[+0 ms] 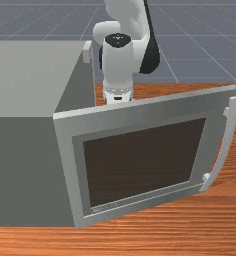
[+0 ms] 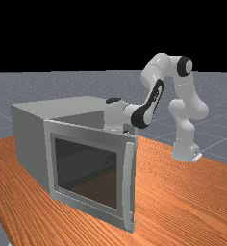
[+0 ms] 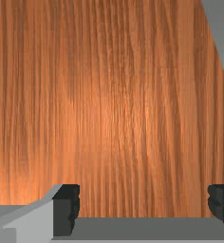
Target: Close the microwave
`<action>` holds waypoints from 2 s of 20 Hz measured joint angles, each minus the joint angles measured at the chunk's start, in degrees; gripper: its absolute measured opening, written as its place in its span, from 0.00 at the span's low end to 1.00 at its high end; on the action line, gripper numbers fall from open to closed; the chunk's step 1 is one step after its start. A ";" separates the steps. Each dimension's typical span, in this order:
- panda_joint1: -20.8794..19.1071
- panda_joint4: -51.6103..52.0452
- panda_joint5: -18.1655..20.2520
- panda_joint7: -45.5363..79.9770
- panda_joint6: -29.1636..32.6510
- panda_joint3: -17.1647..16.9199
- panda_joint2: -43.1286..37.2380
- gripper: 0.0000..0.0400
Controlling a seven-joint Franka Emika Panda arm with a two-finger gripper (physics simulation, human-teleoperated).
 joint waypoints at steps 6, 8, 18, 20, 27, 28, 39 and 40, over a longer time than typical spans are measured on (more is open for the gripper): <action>1.02 -2.76 5.74 27.23 -19.34 -1.26 -13.17 0.38; 0.77 -3.10 11.68 50.70 -25.32 -2.16 -21.87 0.14; -1.07 -0.12 18.53 72.87 -26.45 -3.27 -27.39 0.00; -1.20 7.67 18.90 75.36 -26.18 -3.31 -26.16 0.00; 0.33 20.84 20.10 77.40 -25.29 -1.55 -17.29 0.00; 0.50 23.63 20.47 78.32 -25.22 -1.33 -14.33 0.00; 11.95 42.60 1.18 97.68 -15.87 -4.07 7.38 0.00; 12.00 44.90 0.99 98.43 -15.57 -4.33 8.40 0.00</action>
